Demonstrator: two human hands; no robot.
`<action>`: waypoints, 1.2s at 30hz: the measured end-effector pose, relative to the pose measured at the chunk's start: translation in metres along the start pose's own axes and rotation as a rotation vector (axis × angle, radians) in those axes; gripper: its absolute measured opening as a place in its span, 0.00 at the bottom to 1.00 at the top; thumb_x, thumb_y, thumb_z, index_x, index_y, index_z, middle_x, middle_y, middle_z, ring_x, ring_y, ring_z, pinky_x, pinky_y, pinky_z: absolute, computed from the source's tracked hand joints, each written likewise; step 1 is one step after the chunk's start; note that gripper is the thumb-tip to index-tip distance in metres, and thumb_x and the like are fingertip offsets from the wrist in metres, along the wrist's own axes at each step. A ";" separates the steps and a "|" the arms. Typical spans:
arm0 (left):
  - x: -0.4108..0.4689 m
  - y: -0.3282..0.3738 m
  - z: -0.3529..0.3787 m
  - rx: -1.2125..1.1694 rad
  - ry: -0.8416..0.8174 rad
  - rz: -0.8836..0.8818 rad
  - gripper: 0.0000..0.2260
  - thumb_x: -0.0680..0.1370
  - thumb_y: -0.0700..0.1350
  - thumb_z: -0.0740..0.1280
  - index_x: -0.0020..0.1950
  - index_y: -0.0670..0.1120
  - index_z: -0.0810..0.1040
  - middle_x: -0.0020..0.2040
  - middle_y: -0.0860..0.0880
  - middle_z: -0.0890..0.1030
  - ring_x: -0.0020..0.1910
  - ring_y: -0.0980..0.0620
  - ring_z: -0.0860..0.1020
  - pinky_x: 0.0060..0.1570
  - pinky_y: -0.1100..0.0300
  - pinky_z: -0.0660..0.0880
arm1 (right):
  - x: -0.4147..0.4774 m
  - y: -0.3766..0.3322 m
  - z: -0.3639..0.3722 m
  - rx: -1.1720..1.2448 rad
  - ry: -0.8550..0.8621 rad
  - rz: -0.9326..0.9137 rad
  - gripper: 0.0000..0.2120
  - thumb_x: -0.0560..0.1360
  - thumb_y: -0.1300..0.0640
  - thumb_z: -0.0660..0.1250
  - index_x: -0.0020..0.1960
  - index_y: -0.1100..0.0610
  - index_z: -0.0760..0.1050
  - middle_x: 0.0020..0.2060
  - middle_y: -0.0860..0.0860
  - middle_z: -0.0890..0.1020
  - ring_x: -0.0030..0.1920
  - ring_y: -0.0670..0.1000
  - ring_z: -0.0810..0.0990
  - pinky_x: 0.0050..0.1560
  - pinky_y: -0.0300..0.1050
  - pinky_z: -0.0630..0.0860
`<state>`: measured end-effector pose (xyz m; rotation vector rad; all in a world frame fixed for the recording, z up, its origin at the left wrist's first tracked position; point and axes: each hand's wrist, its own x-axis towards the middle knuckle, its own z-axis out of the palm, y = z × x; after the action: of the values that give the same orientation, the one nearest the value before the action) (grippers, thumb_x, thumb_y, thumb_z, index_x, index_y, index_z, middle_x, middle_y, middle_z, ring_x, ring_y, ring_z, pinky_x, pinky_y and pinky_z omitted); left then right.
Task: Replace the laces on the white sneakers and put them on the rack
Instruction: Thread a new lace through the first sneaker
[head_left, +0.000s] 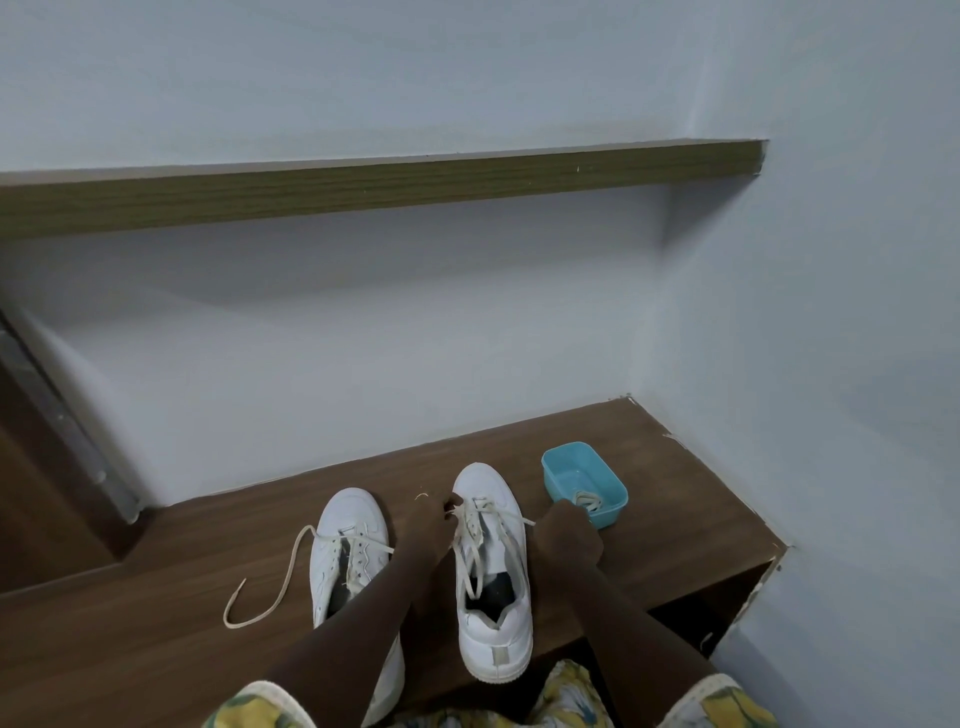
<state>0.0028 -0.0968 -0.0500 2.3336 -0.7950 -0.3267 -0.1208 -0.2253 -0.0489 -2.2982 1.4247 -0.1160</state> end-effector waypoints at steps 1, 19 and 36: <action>-0.001 -0.001 -0.003 0.000 0.028 -0.011 0.09 0.77 0.37 0.63 0.56 0.40 0.79 0.50 0.43 0.77 0.38 0.55 0.74 0.33 0.74 0.68 | 0.000 0.005 0.000 -0.023 -0.020 0.017 0.14 0.78 0.52 0.61 0.61 0.58 0.74 0.56 0.53 0.79 0.57 0.52 0.79 0.54 0.45 0.76; 0.000 0.019 -0.018 0.025 0.256 0.097 0.12 0.80 0.45 0.60 0.60 0.50 0.79 0.49 0.45 0.82 0.50 0.47 0.79 0.49 0.55 0.74 | -0.001 -0.034 0.005 -0.008 -0.049 -0.463 0.13 0.79 0.61 0.56 0.57 0.54 0.77 0.55 0.51 0.80 0.59 0.54 0.76 0.59 0.48 0.69; 0.003 0.022 -0.009 0.042 0.206 0.178 0.14 0.80 0.43 0.59 0.63 0.51 0.78 0.51 0.48 0.82 0.53 0.50 0.77 0.50 0.60 0.70 | 0.007 -0.021 0.006 -0.005 -0.065 -0.450 0.11 0.75 0.62 0.59 0.51 0.54 0.78 0.50 0.50 0.79 0.54 0.53 0.77 0.52 0.44 0.70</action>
<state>-0.0013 -0.1078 -0.0291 2.2693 -0.9055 0.0069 -0.0982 -0.2213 -0.0465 -2.5627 0.8567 -0.1694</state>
